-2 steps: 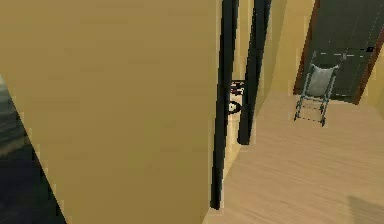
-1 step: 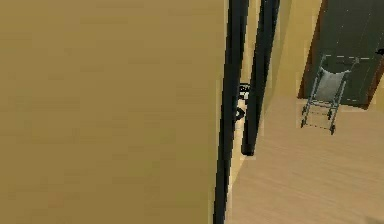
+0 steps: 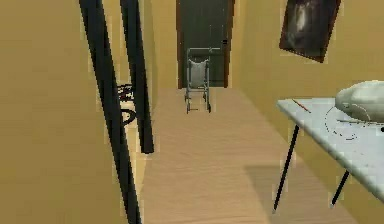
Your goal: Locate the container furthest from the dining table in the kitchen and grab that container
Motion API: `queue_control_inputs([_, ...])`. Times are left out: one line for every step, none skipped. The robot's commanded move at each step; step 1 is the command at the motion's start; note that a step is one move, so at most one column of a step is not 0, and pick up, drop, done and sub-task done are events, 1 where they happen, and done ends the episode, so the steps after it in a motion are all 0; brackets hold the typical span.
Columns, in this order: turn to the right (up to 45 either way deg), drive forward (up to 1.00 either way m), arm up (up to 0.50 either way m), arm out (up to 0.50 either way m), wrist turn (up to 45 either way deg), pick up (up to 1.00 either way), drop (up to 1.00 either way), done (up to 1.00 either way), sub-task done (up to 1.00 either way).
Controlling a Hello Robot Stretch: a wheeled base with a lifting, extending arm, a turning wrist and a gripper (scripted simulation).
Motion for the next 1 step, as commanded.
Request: queue_control_inputs([0.0,1.00,0.00,0.00,0.0,0.00,0.00,0.00,0.00])
